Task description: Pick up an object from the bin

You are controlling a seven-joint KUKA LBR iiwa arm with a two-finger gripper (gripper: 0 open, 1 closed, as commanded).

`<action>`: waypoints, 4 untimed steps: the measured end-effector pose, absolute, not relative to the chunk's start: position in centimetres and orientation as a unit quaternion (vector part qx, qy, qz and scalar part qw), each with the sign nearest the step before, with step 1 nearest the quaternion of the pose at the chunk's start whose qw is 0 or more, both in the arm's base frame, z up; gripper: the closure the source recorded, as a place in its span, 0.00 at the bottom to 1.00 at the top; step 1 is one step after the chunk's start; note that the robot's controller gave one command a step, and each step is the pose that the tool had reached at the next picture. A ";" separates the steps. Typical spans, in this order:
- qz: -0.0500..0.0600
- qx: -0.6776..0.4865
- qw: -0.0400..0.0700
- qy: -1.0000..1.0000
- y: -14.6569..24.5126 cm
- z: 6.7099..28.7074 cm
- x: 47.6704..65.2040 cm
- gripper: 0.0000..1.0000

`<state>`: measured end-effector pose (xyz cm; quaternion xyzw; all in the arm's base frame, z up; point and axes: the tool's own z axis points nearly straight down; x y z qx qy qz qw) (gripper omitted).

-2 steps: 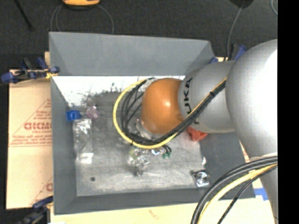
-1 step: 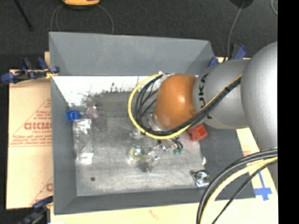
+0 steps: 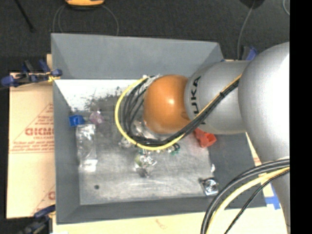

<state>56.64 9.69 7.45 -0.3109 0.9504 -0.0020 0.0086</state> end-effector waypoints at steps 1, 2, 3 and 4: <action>-0.002 -0.355 0.006 0.935 6.0 7.9 59.0 0.00; -0.004 -0.479 0.010 0.878 6.9 7.6 56.8 0.00; -0.002 -0.478 0.012 0.878 7.1 7.7 56.9 1.00; -0.002 -0.625 0.004 0.780 7.7 18.9 59.1 1.00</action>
Offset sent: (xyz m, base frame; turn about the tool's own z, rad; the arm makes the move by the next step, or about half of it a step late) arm 0.0204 -0.0341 0.0023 -0.0972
